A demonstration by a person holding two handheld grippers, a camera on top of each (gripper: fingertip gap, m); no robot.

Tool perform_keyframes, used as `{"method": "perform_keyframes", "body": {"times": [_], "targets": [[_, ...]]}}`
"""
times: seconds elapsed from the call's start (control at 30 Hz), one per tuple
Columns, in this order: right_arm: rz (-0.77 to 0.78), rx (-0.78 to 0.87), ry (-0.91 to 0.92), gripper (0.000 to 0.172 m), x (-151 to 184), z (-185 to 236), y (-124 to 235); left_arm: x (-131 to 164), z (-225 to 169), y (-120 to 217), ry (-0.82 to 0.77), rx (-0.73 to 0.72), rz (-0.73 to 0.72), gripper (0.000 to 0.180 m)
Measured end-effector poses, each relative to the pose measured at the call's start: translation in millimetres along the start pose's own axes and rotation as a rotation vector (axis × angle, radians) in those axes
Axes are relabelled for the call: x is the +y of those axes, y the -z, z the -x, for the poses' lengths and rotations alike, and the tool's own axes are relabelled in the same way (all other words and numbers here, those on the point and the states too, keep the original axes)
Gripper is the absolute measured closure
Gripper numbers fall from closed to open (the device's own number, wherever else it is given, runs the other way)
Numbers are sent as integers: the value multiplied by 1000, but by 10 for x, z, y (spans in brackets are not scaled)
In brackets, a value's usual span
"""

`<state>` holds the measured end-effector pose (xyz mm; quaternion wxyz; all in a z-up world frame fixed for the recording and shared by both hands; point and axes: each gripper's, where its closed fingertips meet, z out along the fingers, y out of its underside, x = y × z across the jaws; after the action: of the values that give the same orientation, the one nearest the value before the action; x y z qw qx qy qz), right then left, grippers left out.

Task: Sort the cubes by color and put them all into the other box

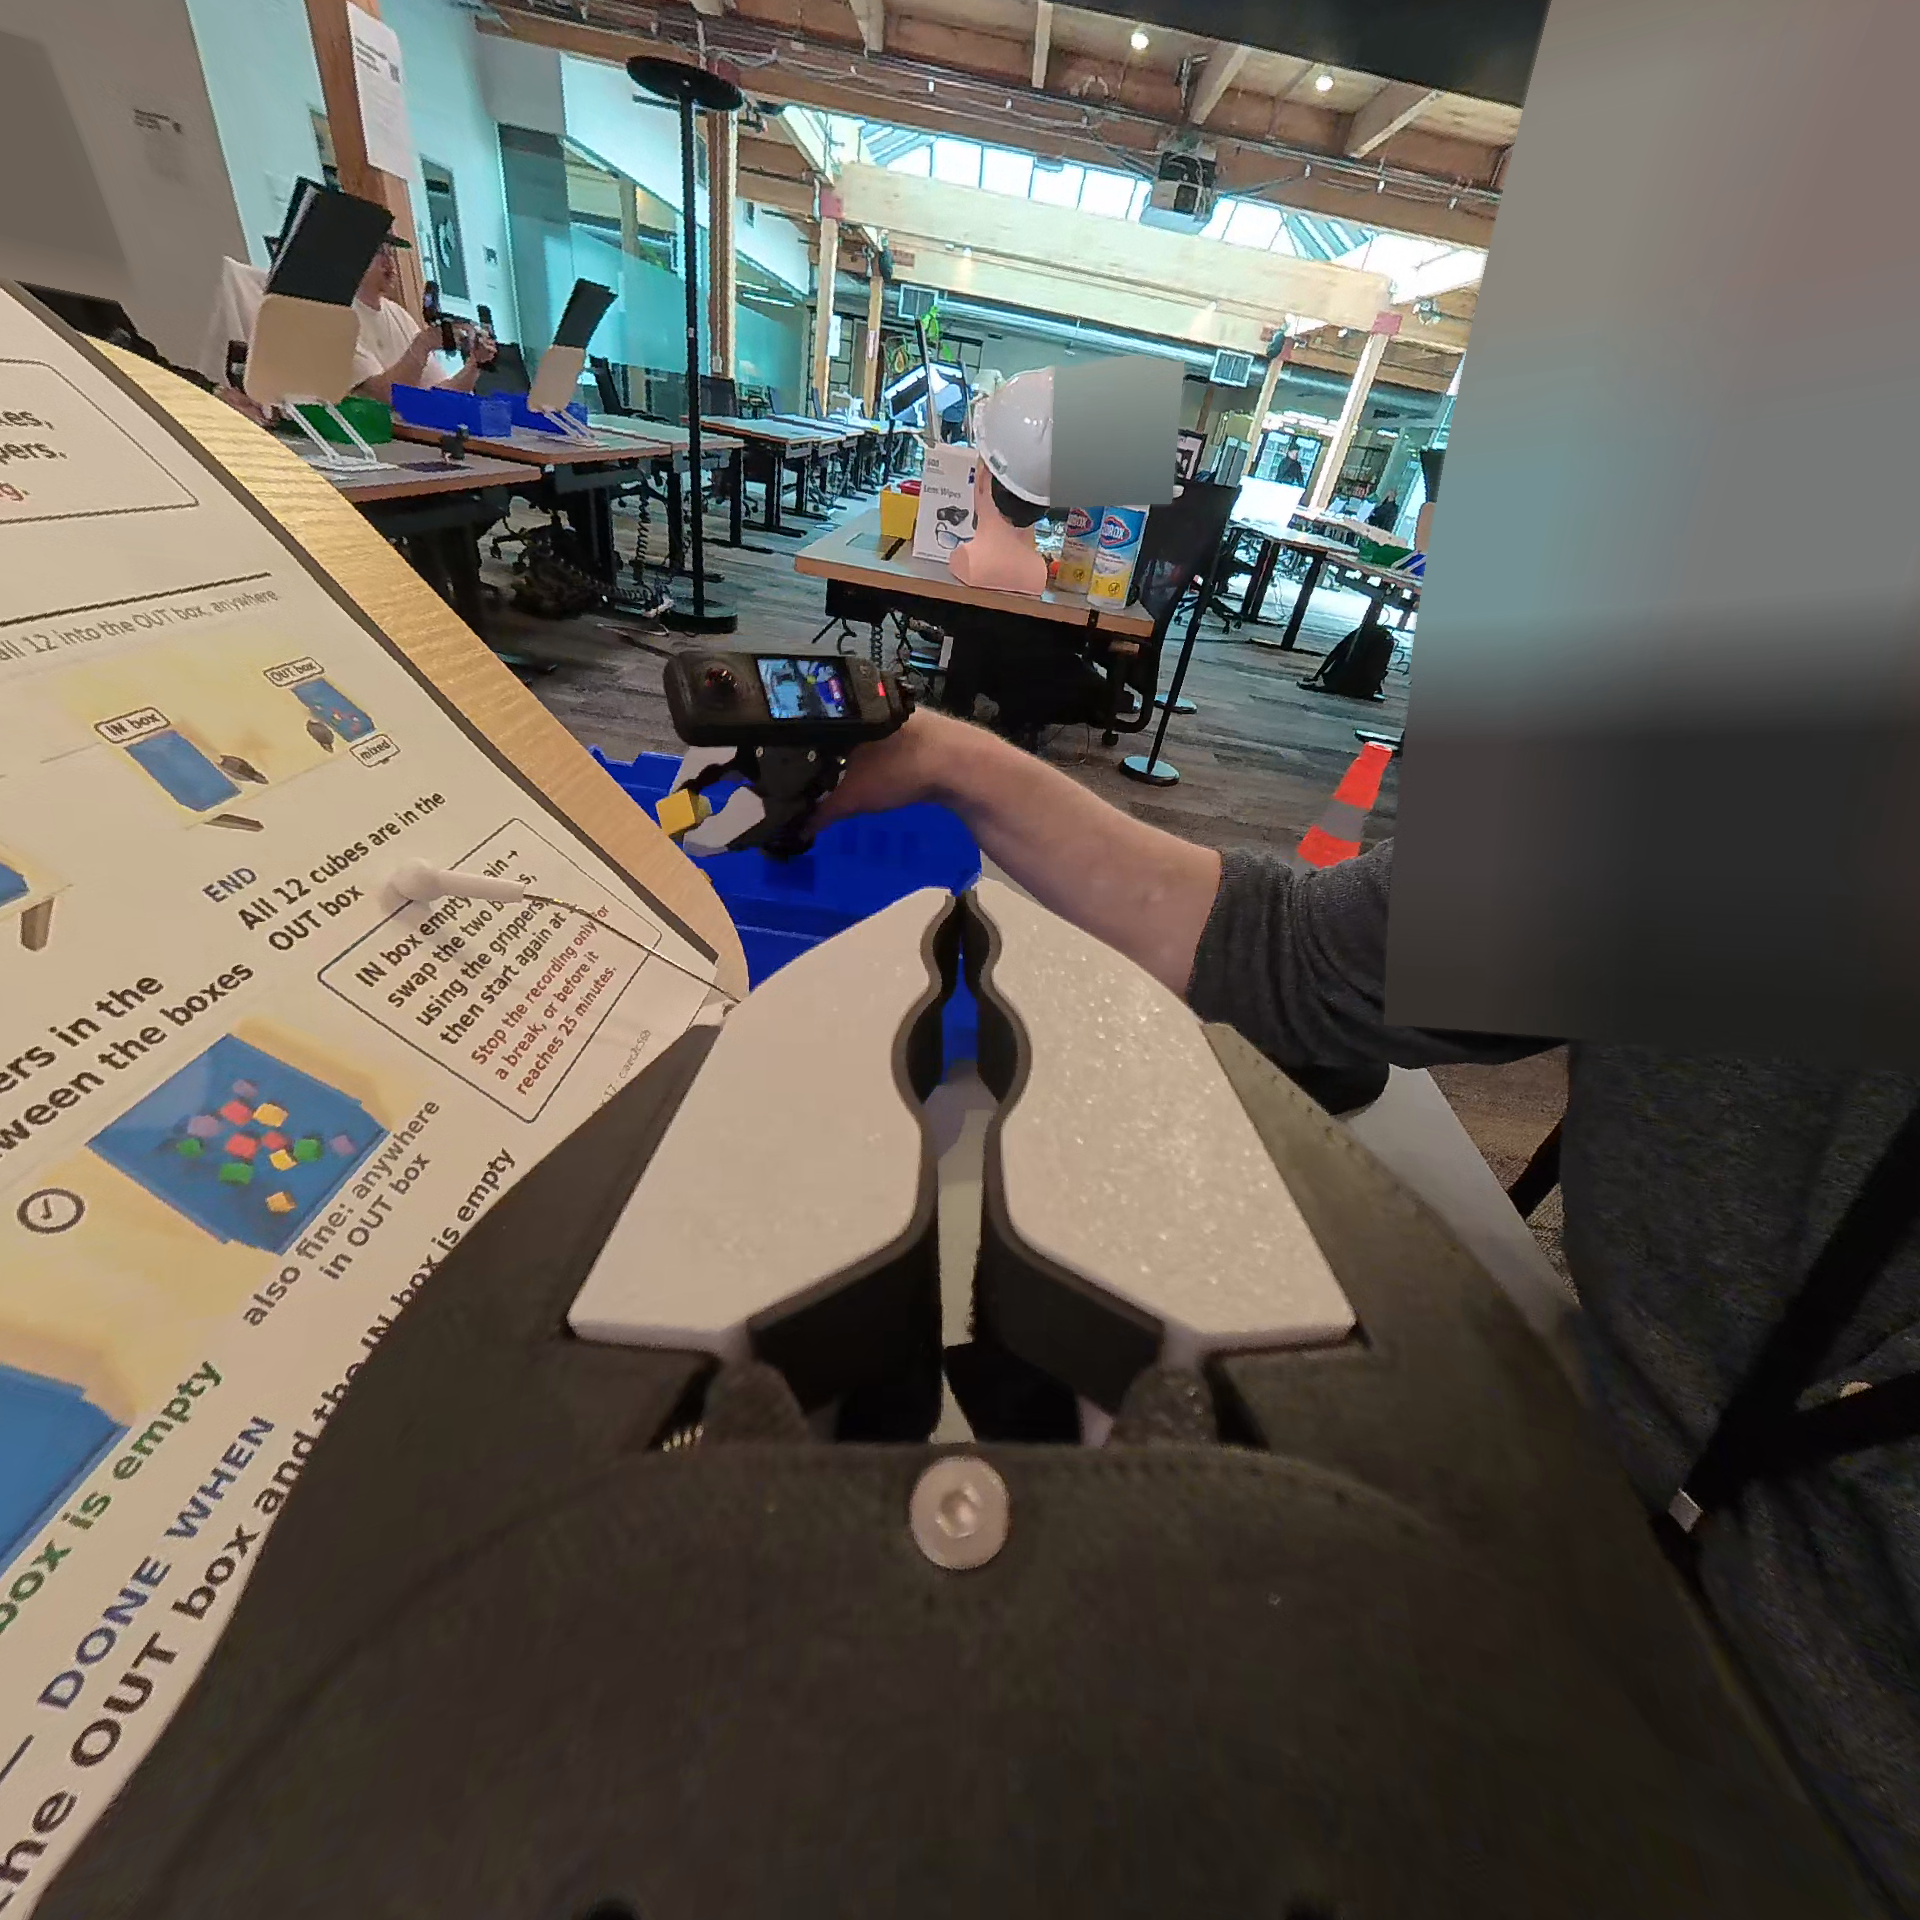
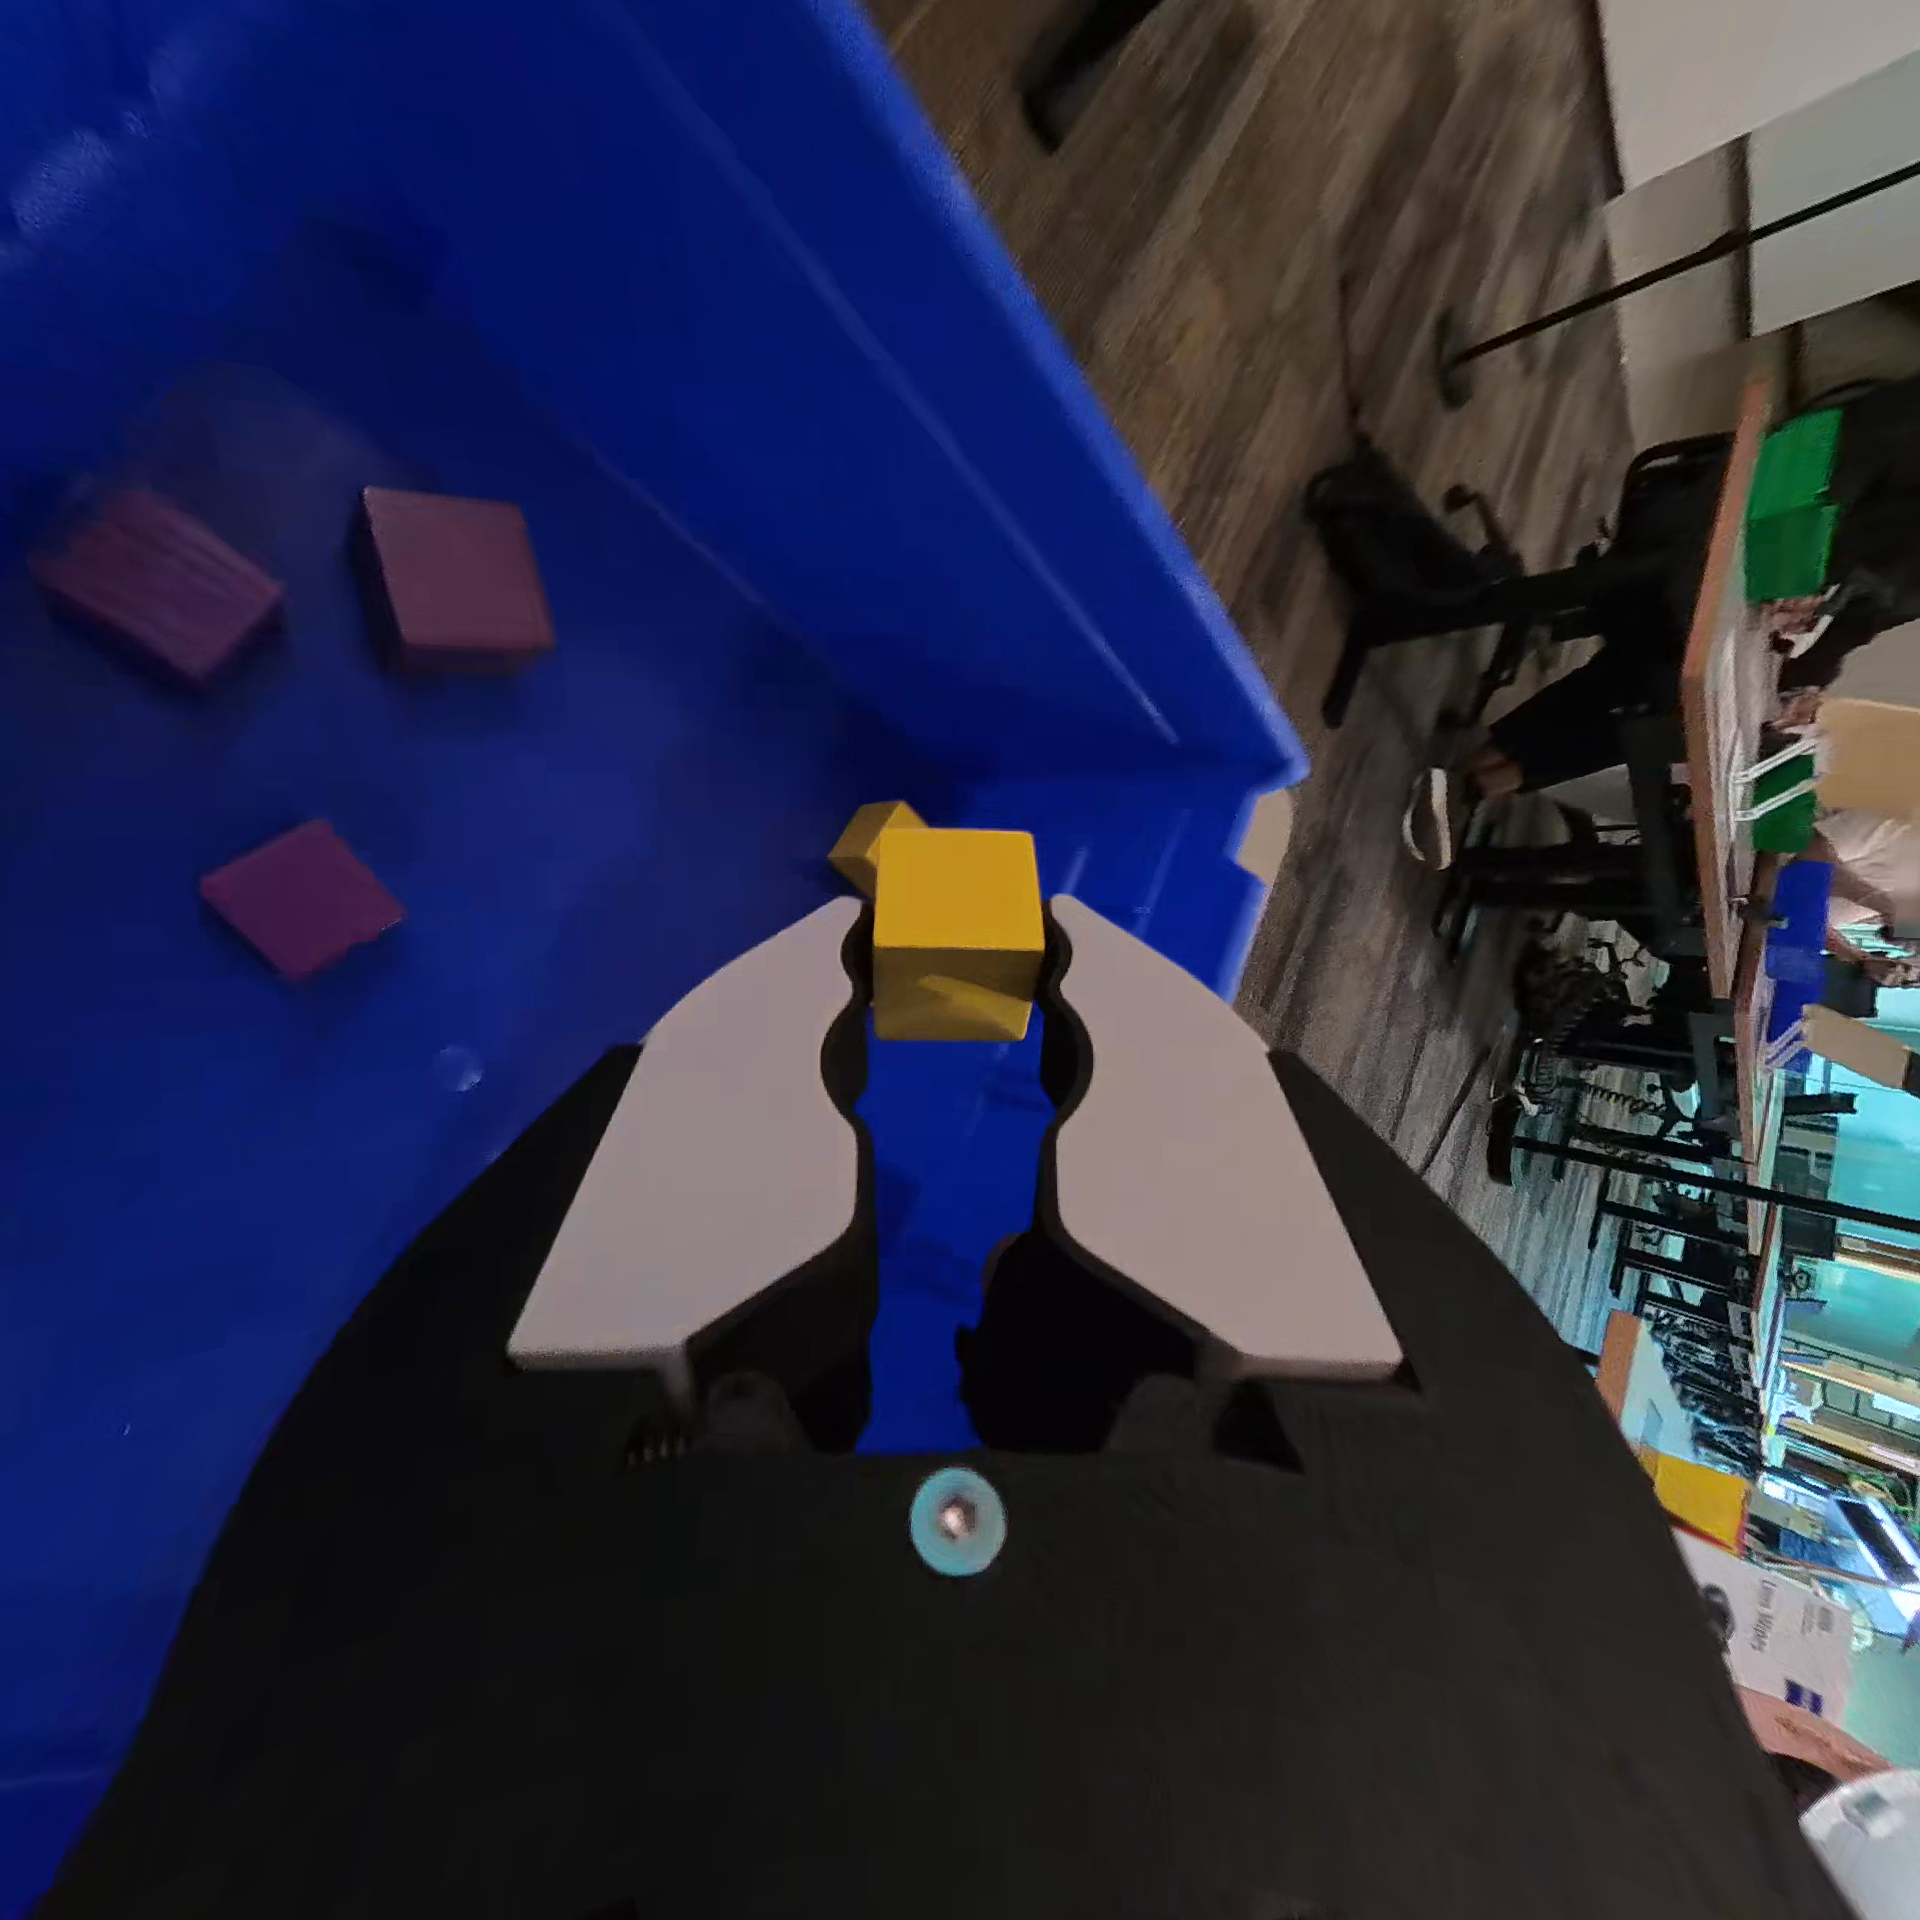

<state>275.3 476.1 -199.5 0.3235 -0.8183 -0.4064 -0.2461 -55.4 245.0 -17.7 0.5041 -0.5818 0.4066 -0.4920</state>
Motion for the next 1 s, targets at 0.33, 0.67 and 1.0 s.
{"method": "perform_keyframes", "body": {"times": [0.33,0.67,1.0], "targets": [[164,45,82,133,239,195,-488,12,-17,-12,-2,7,6,180],[-63,230,1,138,-195,-347,130,-50,-4,69,-46,-32,15,180],[-561,276,-107,146,-1035,-440,1323,-551,207,830,-166,-275,-67,180]]}}
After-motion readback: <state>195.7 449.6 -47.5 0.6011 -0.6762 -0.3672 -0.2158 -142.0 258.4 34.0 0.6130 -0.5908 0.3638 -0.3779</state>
